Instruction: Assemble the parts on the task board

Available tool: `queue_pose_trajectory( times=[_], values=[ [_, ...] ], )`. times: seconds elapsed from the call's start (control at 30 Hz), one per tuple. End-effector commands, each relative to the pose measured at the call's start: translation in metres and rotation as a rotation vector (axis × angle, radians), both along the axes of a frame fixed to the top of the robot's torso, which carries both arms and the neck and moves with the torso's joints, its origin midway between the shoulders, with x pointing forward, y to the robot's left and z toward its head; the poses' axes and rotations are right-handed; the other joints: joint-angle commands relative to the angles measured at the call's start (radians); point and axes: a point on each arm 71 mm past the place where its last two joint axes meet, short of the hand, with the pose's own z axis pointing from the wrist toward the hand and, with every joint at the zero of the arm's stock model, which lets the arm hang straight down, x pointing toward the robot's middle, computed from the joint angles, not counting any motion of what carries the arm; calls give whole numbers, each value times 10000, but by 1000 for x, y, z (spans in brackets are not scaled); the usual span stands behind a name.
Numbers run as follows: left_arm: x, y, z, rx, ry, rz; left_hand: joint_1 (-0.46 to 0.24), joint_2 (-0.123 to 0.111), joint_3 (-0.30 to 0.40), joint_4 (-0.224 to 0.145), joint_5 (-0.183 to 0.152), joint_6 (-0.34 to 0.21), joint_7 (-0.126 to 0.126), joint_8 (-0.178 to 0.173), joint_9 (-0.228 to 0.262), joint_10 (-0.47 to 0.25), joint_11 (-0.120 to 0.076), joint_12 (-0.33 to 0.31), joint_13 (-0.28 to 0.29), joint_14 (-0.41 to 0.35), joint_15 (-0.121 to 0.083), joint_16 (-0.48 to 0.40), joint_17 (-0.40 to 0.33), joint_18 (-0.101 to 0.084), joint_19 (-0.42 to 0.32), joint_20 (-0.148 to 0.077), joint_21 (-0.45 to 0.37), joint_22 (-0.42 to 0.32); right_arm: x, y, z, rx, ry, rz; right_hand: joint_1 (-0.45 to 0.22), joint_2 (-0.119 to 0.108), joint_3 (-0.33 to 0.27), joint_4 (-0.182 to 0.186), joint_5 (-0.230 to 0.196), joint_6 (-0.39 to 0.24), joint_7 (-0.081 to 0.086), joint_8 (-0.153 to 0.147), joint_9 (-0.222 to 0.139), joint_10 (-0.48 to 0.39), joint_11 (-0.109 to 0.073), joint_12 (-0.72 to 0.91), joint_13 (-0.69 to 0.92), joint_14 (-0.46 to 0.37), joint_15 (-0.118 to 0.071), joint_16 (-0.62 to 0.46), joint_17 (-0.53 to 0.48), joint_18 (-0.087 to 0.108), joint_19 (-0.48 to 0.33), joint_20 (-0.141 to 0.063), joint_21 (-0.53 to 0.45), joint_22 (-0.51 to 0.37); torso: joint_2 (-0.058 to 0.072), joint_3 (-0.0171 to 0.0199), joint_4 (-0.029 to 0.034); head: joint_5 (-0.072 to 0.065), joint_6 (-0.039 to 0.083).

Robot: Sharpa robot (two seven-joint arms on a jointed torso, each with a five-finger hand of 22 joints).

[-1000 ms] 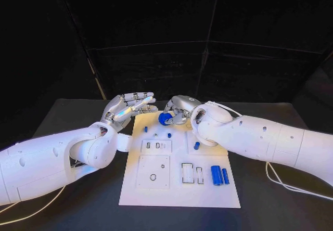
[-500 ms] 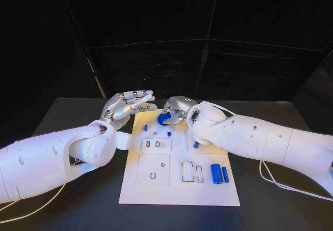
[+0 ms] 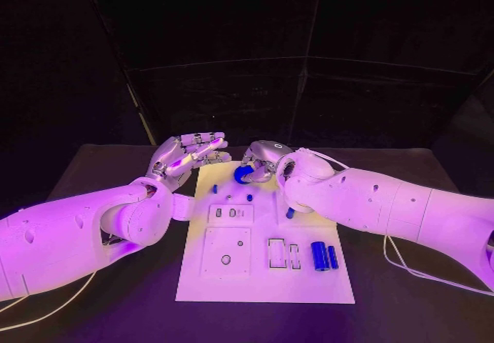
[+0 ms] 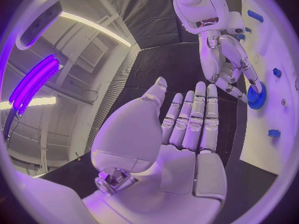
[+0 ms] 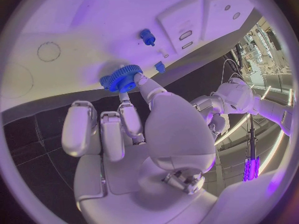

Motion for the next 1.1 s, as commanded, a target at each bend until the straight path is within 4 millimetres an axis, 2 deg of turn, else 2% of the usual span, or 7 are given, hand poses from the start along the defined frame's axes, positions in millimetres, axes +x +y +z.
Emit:
queue_pose_trajectory(
  times=[0.03, 0.17, 0.3, 0.7, 0.9, 1.03, 1.1],
  values=[
    [0, 0, 2, -76, -90, -2, 13, 110, 7, -49, 5, 59, 387, -49, -4, 61, 33, -38, -1, 11, 43, -35, 4, 34, 8, 82, -58, -14, 0, -2, -5, -319, 176, -80, -176, -118, 4, 9, 135, 38, -24, -123, 369, -102, 60, -86, -53, 782, 110, 52, 1414, -141, -18, 67, 6, -24, 0, -5, 3, -13, -15],
    [0, 0, 2, -76, -88, 0, 13, 110, 7, -49, 5, 59, 387, -49, -4, 61, 33, -38, -1, 11, 43, -35, 4, 34, 8, 82, -58, -14, -2, -1, -6, -420, 309, 86, -362, -325, -121, 46, 347, -90, 23, -249, 375, -157, 109, -156, -121, 781, 157, 52, 1418, -136, -27, 112, -8, -45, 4, -4, -3, 2, -25],
    [0, 0, 1, -74, -87, 3, 13, 110, 7, -49, 5, 59, 387, -49, -4, 61, 33, -38, -1, 11, 43, -35, 4, 34, 8, 82, -58, -14, -3, -1, -7, -478, 388, 136, -468, -419, -220, 84, 372, -146, 35, -311, 381, -182, 124, -190, -153, 780, 174, 51, 1421, -131, -35, 133, -20, -65, 2, -3, -7, 2, -34],
    [0, 0, 1, -81, -51, -46, 13, 110, 7, -49, 5, 59, 387, -49, -4, 61, 33, -38, -1, 11, 43, -35, 4, 34, 8, 82, -58, -14, -3, -5, -6, -298, 211, -17, -627, -527, -449, 185, 347, -321, 55, -458, 384, -258, 150, -288, -243, 763, 196, 17, 1360, -111, -70, 160, -76, -173, 3, 0, -4, -12, -37],
    [1, 0, 1, -81, -28, -70, 15, 111, 4, -64, 4, 61, 386, -57, -5, 62, 33, -48, -2, 6, 45, -48, 3, 33, 6, 83, -62, -18, -3, -5, -5, -117, 126, -17, -563, -562, -663, 228, 226, -1041, 217, -870, 360, -441, 290, -480, -433, 752, 305, -7, 1333, -103, -111, 246, -132, -256, 4, -2, 6, -32, -31],
    [1, 0, 1, -77, -24, -66, 15, 111, 4, -64, 4, 61, 386, -57, -5, 62, 33, -48, -2, 6, 45, -48, 3, 33, 6, 83, -62, -18, -3, -5, -6, -115, 230, -2, -633, -580, -828, 327, 250, -1113, 251, -921, 383, -461, 326, -497, -451, 752, 341, -8, 1338, -101, -114, 283, -137, -261, 6, -2, 2, -27, -33],
    [1, 0, 1, -76, -22, -65, 15, 111, 4, -64, 4, 61, 386, -57, -5, 62, 33, -48, -2, 6, 45, -48, 3, 33, 6, 83, -62, -18, -3, -5, -7, -142, 338, -19, -860, -567, -1024, 533, 258, -1064, 260, -902, 406, -454, 341, -487, -443, 754, 359, -6, 1346, -100, -112, 306, -137, -259, 8, -4, -2, -26, -40]
  ],
)
